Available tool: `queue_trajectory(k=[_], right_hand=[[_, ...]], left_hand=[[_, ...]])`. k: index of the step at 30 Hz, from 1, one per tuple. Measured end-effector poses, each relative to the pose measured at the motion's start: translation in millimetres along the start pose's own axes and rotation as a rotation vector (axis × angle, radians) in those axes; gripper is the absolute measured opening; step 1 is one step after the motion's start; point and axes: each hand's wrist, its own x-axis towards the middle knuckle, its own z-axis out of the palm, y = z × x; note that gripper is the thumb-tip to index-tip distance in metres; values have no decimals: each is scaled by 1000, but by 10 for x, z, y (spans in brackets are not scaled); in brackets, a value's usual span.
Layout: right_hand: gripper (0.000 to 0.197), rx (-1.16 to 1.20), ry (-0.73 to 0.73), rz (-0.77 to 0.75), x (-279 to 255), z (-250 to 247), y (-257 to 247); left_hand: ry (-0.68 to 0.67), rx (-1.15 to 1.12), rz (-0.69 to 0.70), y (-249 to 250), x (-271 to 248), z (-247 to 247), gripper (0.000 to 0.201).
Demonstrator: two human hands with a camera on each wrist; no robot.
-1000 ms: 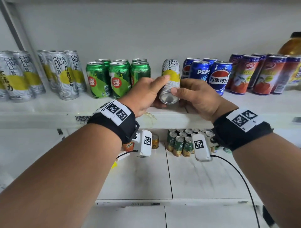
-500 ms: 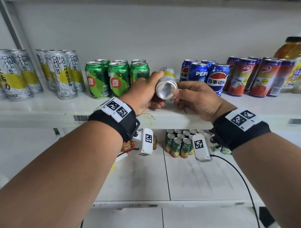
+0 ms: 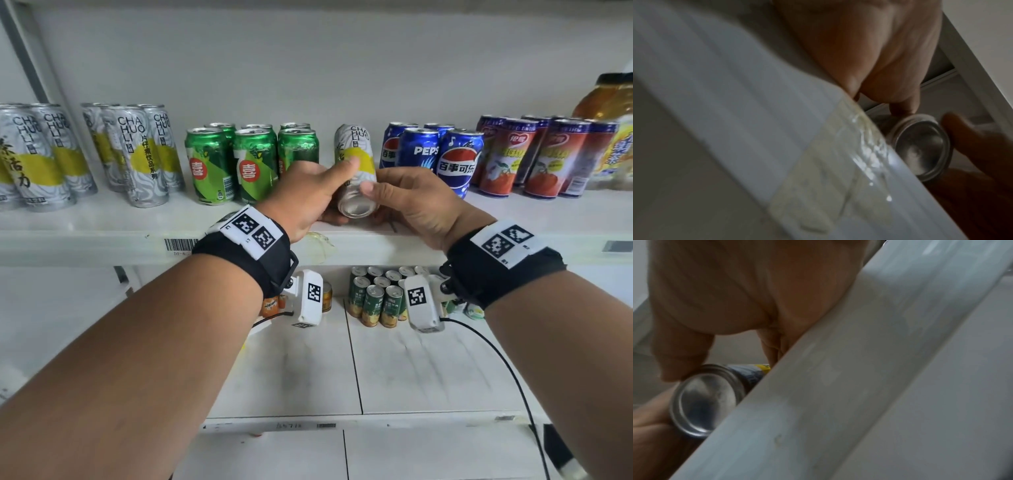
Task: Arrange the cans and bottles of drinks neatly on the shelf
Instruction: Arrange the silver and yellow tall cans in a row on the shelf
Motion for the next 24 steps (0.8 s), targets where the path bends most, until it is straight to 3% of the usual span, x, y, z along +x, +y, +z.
queue_trajectory(k=[3, 7, 10, 15, 20, 24], right_hand=[[49, 22, -8, -4, 17, -1, 13], [70, -51, 22, -69, 26, -31, 15], [69, -49, 44, -94, 26, -26, 9], [43, 98, 92, -130, -20, 36, -36], [59, 67, 105, -160, -34, 39, -27], [59, -7, 79, -150, -58, 26, -12]], left_hand=[[-12, 8, 54, -7, -22, -9, 46], [-31, 35, 104, -24, -45, -43, 22], [-66, 112, 169, -40, -62, -93, 30], [-100, 321, 283, -50, -67, -80, 43], [-100, 500, 326, -26, -70, -39, 49], [-103, 516, 332, -20, -91, -4, 54]])
